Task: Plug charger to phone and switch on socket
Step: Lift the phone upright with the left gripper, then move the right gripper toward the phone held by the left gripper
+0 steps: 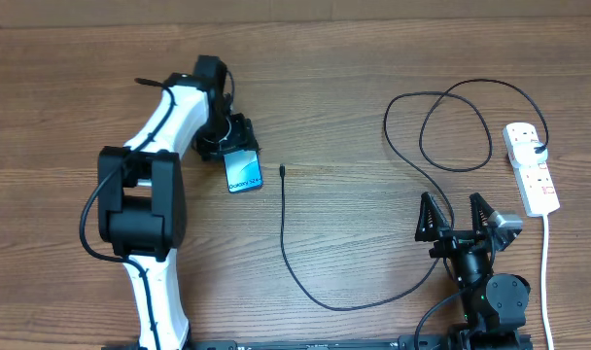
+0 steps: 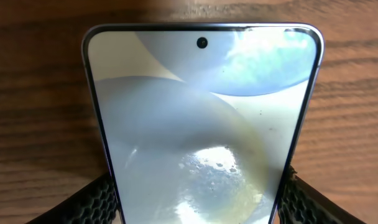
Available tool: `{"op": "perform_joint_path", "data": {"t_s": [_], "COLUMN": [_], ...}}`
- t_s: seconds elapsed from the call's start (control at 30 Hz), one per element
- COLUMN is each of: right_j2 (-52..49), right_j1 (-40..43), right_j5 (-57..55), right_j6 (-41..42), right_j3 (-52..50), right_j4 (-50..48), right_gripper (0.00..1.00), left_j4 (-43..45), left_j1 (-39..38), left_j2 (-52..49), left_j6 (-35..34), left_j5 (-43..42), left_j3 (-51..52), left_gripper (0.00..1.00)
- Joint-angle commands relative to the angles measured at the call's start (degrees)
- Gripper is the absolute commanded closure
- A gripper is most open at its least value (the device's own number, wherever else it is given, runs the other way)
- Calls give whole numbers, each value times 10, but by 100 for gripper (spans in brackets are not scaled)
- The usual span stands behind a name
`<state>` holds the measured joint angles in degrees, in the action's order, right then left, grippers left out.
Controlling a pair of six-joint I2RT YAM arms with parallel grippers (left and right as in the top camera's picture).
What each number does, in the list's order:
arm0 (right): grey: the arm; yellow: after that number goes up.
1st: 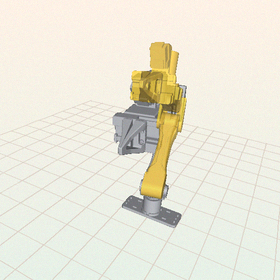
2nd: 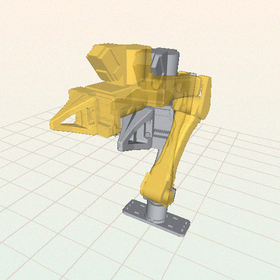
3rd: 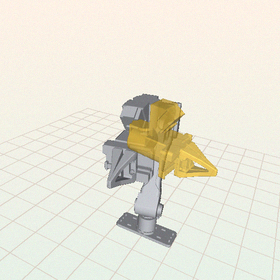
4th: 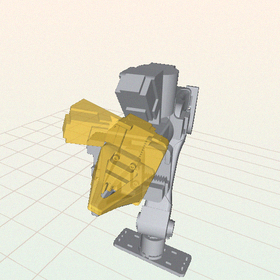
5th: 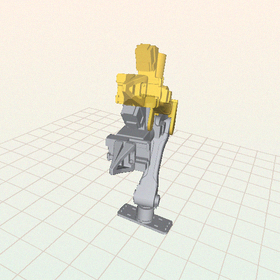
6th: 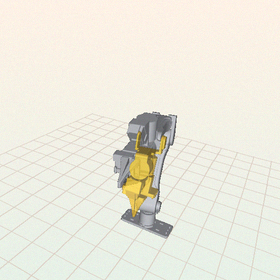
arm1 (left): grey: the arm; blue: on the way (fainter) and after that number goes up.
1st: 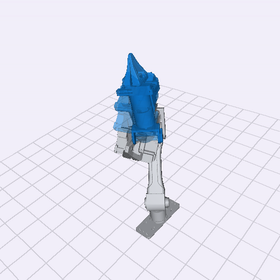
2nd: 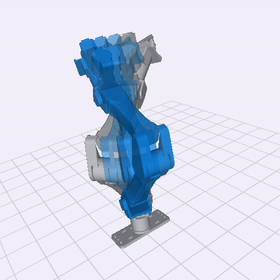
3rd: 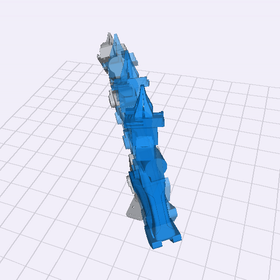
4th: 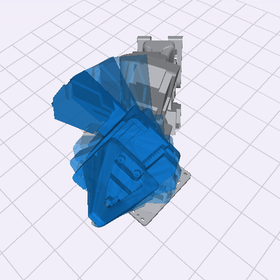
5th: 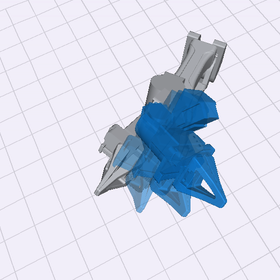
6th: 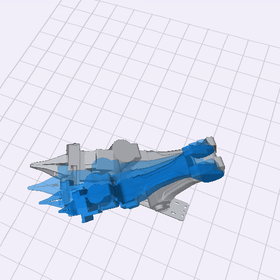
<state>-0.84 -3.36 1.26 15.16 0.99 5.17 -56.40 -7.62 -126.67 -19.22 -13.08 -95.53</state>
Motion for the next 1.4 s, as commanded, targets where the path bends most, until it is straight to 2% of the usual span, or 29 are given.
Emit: {"op": "perform_joint_path", "data": {"t_s": [0.0, 0.27, 0.63, 1.0, 1.17, 1.37], "right_j2": [6, 6, 6, 6, 4, -59], "right_j1": [2, 2, 2, 2, 2, 2], "right_j5": [-1, -1, 1, 147, 180, 168], "right_j6": [-2, -2, -2, -2, -2, -3], "right_j3": [-5, -5, -5, -5, 32, 167], "right_j4": [-3, -3, -20, -79, -22, 79], "right_gripper": [0, 0, 0, 0, 0, 0], "left_j4": [-16, -34, -35, -34, -34, -33], "left_j1": [14, 28, 28, 28, 28, 28], "left_j2": [-30, -30, -30, -30, -30, -30], "left_j6": [37, 91, 117, 133, 133, 133], "left_j5": [-101, -186, -238, -274, -274, -274], "left_j3": [1, 1, 1, 1, 1, 1], "left_gripper": [34, 34, 32, 30, 30, 30]}}
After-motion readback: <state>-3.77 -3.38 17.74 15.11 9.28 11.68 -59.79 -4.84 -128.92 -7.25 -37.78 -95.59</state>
